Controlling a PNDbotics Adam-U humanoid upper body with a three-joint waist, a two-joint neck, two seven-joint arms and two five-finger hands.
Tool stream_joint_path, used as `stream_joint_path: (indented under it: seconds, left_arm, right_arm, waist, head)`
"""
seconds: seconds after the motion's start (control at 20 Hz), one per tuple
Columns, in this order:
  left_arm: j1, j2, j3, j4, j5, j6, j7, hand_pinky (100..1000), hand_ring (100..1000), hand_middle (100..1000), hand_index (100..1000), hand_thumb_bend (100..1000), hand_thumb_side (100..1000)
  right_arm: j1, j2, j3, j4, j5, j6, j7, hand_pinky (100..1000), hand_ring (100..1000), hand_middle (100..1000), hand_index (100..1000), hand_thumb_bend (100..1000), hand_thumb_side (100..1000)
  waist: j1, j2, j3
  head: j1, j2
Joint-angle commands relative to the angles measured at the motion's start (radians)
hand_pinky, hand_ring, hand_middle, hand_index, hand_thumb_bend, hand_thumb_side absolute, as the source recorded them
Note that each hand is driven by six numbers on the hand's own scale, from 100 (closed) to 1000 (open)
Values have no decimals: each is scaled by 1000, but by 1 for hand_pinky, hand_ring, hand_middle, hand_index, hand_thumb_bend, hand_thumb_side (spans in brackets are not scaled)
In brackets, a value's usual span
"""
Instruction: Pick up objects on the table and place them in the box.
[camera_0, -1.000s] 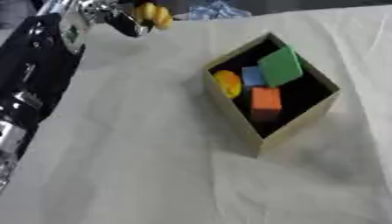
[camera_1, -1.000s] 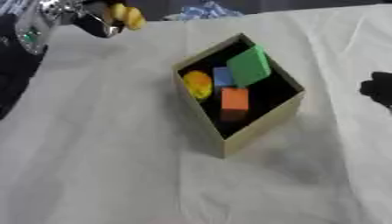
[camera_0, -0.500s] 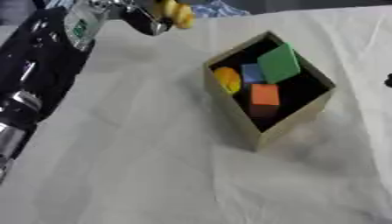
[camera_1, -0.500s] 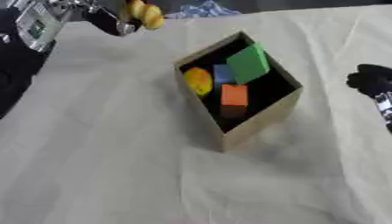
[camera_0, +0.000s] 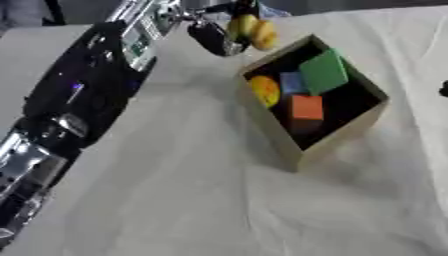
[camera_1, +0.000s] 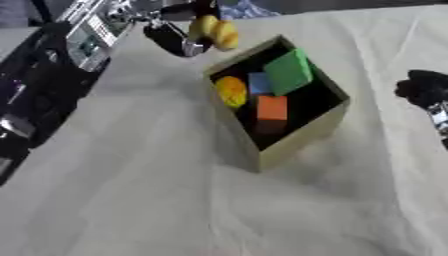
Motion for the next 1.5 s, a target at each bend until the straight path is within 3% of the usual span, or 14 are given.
stream_joint_path:
  seconds: [0.05,0.15,0.2,0.25,0.35,0.55,0.6,0.8,0.95,1.05,1.25,1.5]
  left_arm:
    - [-18,-21,-8,-11,-47,-19,10,746,614,514,698,204,123]
    - [-16,-37,-13,-8,-77,-35,25,750,620,523,705,222,124]
    - [-15,-45,-17,-6,-91,-44,33,752,625,531,711,309,151]
    - [-13,-55,-21,-3,-106,-52,39,753,627,534,714,240,130]
    - [-7,-78,-22,4,-127,-62,52,753,626,534,715,235,134]
    - [10,-116,-31,23,-183,-81,80,756,636,543,719,293,132]
    - [15,-122,-32,31,-196,-87,85,757,638,545,721,273,157]
    - [26,-131,-27,56,-218,-114,92,773,683,608,771,328,274]
    - [24,-123,-26,55,-223,-131,88,820,801,790,874,468,464]
    - [20,-112,-25,44,-236,-136,83,834,820,812,890,558,526]
    - [16,-83,-18,18,-254,-147,77,834,819,807,900,597,533]
    - [26,-45,0,-39,-193,-143,68,824,799,783,899,548,550]
  right_arm:
    - [-9,-14,-2,-21,-11,0,3,933,825,744,840,100,699]
    - [-11,-13,-2,-21,-12,0,4,933,825,744,841,100,699]
    - [-12,-13,-2,-21,-13,1,4,933,825,744,841,100,700]
    - [-13,-13,-1,-21,-14,1,5,933,825,744,841,100,698]
    - [-16,-12,-1,-21,-15,2,5,933,825,744,841,100,697]
    - [-19,-11,-1,-21,-17,2,4,933,825,745,842,100,700]
    - [-18,-11,-2,-21,-17,2,3,933,825,745,842,100,697]
    - [-17,-11,-3,-21,-19,3,-3,933,824,744,841,100,697]
    - [-14,-11,-3,-21,-19,5,-5,931,823,743,840,100,697]
    - [-11,-12,-3,-21,-18,6,-8,931,822,743,840,100,696]
    - [-6,-13,-4,-21,-19,6,-11,930,822,742,839,100,691]
    - [-2,-14,-6,-21,-22,5,-15,930,821,742,839,100,683]
  waist:
    - [-3,-30,-3]
    - [-2,-30,-3]
    - [-2,-29,-3]
    - [-1,-29,-3]
    - [0,-30,-4]
    - [0,-30,-10]
    - [0,-30,-11]
    - [2,-31,-13]
    - [3,-35,-12]
    - [3,-40,-10]
    - [3,-50,-5]
    - [2,-65,3]
  head:
    - [3,7]
    - [2,9]
    - [2,10]
    - [3,11]
    - [6,11]
    - [10,8]
    - [11,7]
    - [10,5]
    - [9,6]
    - [8,7]
    - [6,10]
    - [1,15]
